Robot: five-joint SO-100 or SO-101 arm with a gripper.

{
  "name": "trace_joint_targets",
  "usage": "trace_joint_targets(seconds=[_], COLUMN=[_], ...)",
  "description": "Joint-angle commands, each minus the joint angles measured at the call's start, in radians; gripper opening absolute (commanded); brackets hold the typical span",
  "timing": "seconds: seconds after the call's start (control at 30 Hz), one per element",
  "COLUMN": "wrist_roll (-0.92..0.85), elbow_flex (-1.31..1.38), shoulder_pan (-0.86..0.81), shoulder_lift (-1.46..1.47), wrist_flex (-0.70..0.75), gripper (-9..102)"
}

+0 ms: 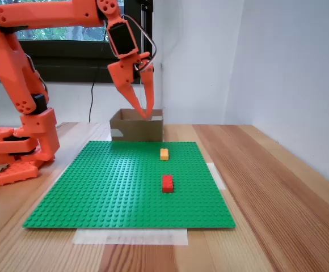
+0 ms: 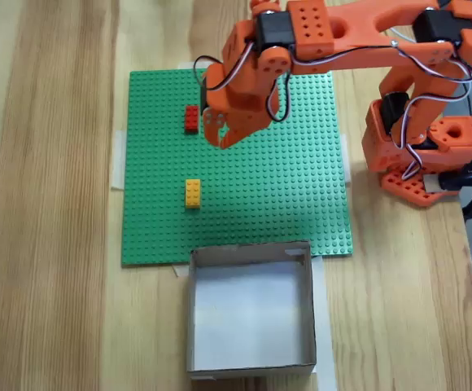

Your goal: Pick the yellow lego block and put it in the box.

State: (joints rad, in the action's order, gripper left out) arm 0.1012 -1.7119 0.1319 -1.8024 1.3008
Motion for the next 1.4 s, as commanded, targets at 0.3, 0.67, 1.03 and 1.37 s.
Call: trace_joint_targets(seconds=[0.3,0.67,1.03,1.37], wrist_roll=[0.112,0.169,0.236,0.272], elbow_flex=[0.232,0.408,0.460,0.499], shoulder_pan=[0.052,0.072,0.095,0.086], shoulder_lift=[0.213,0.407,0.469,0.529], wrist_flex=[0.063,0.103,0.121,0.153], gripper=[1,1,3,3])
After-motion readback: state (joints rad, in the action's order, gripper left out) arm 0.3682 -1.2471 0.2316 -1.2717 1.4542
